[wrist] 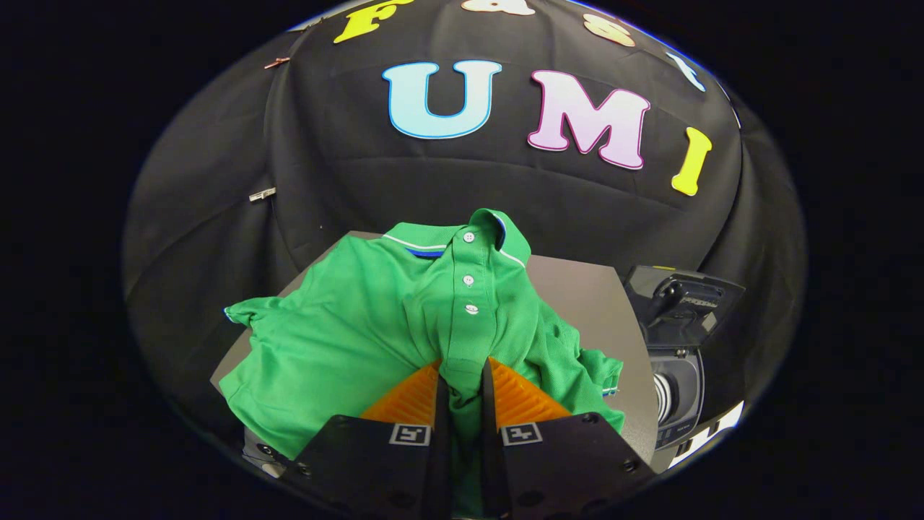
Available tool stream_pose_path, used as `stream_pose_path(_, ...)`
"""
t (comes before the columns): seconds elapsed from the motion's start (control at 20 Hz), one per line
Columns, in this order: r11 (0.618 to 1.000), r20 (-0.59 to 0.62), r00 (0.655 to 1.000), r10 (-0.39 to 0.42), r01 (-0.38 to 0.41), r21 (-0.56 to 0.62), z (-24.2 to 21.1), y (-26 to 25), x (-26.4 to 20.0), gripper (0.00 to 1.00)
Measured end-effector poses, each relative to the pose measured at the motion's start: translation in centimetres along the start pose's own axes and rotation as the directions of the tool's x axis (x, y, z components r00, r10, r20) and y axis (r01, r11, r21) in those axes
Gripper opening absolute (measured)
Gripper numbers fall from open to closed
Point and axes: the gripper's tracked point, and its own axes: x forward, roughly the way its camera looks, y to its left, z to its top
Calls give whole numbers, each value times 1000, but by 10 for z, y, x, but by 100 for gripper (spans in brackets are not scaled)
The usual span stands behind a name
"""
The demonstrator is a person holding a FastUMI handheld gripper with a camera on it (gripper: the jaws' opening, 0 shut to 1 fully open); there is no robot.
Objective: Put the clothes into the washing machine and then close the washing machine lid.
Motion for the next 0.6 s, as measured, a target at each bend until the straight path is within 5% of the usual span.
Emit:
stream_pose_path(0.25,951,46,994,104,-113,287,5,-5,-1,21)
stream_pose_path(0.5,994,22,995,95,-96,44,5,0,-2,21)
stream_pose_path(0.55,996,25,996,91,-92,13,5,0,-9,7)
stream_pose_path(0.6,995,30,995,95,-95,-6,6,-1,-10,7)
